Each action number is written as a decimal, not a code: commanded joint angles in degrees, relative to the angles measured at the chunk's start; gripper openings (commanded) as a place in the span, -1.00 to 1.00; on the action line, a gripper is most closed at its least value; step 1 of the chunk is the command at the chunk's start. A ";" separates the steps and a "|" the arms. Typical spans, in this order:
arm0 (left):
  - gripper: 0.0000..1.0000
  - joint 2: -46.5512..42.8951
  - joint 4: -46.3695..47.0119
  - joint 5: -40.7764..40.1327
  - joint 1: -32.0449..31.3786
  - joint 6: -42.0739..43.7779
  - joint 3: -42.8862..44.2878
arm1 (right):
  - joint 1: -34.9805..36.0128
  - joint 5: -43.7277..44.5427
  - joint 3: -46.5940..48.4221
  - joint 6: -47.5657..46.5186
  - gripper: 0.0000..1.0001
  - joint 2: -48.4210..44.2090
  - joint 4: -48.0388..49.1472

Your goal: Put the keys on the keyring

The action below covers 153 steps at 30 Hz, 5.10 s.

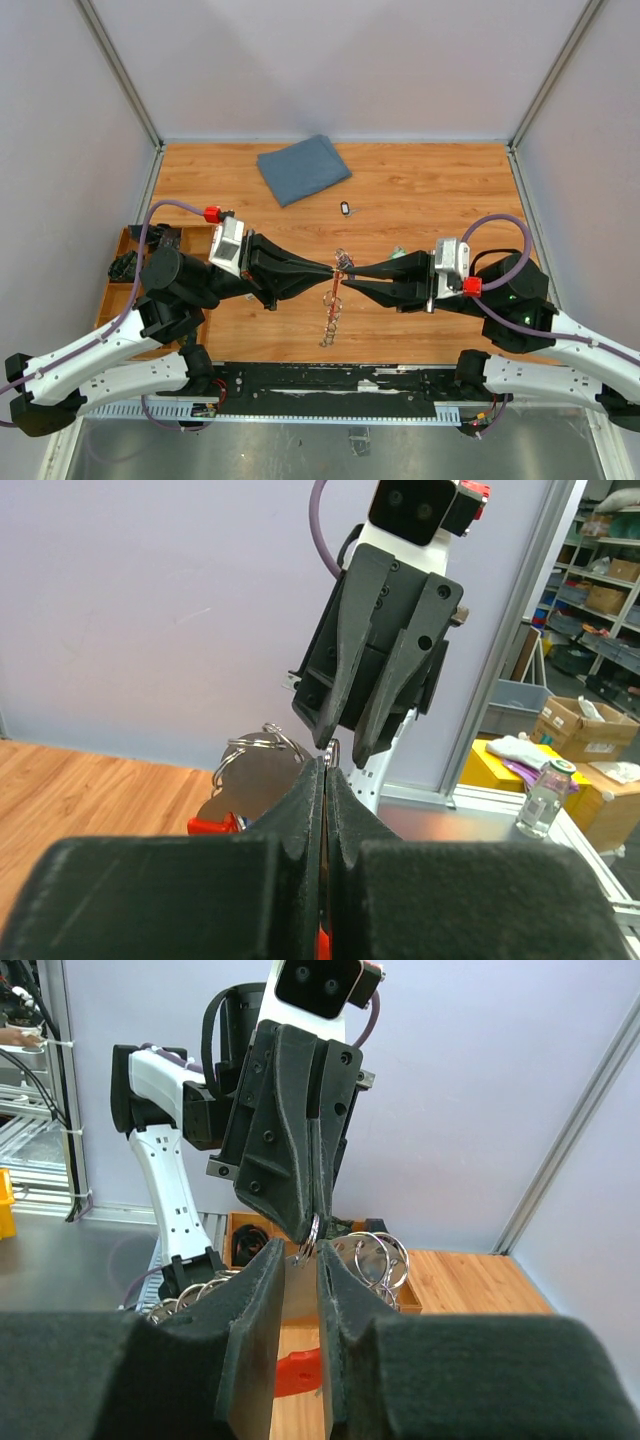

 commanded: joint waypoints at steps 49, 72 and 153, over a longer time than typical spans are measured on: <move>-0.43 4.08 -19.65 -2.58 -0.36 13.34 3.14 | -0.68 13.92 56.53 -3.51 -0.99 35.73 -93.32; -0.28 7.56 -21.86 1.26 -0.42 18.24 4.93 | -0.79 7.53 55.45 -6.28 -0.99 35.97 -85.08; -0.99 0.29 1.11 3.99 -1.97 4.25 -1.10 | -0.70 0.64 2.99 -6.86 -0.47 0.88 -10.11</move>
